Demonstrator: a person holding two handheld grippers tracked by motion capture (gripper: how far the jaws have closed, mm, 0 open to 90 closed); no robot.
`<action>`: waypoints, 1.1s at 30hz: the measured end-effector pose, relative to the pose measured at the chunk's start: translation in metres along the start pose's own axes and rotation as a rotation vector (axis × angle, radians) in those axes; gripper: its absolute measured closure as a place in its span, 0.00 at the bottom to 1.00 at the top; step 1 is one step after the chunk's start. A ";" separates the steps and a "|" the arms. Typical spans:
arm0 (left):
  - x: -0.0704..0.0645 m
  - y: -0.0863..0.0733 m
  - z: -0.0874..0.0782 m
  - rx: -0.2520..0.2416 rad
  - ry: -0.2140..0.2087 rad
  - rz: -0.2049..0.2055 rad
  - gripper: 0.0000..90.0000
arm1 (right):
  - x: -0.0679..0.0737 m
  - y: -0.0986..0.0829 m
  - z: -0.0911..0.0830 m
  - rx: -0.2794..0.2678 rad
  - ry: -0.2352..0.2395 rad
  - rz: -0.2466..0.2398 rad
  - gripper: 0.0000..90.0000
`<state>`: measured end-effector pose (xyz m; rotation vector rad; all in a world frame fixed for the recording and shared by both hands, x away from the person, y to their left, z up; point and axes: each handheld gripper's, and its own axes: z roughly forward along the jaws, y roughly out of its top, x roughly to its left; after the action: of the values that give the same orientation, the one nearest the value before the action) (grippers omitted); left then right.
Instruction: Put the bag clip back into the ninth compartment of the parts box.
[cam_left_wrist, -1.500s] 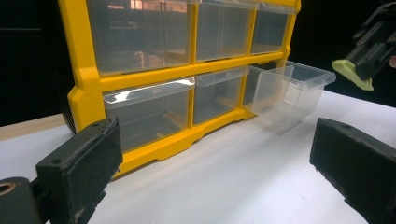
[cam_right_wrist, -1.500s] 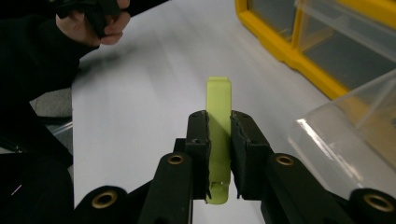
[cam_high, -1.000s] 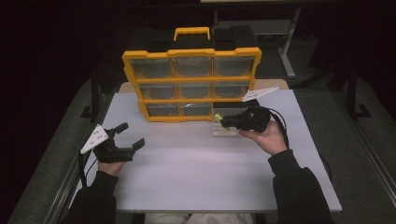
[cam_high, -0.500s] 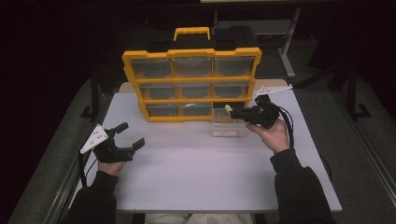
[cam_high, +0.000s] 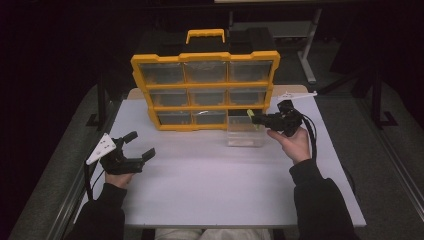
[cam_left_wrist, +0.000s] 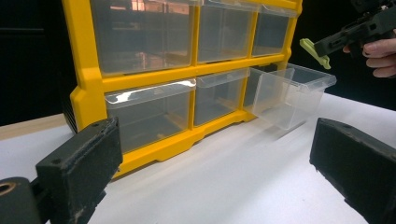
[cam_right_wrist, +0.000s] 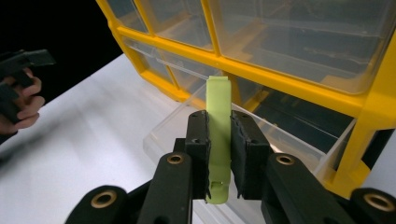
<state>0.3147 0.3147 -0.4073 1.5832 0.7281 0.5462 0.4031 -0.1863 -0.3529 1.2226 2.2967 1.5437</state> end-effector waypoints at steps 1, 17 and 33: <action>0.000 0.000 0.000 0.001 0.000 0.001 0.02 | 0.000 0.000 0.001 0.004 0.000 0.003 0.85; 0.000 0.000 0.000 -0.002 -0.002 -0.003 0.03 | 0.006 -0.004 0.013 0.018 -0.060 -0.006 0.17; 0.002 0.001 -0.003 -0.002 0.029 -0.009 0.00 | 0.016 -0.013 0.006 -0.058 -0.158 -0.027 0.00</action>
<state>0.3142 0.3182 -0.4060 1.5719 0.7560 0.5640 0.3888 -0.1732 -0.3615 1.2461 2.1465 1.4386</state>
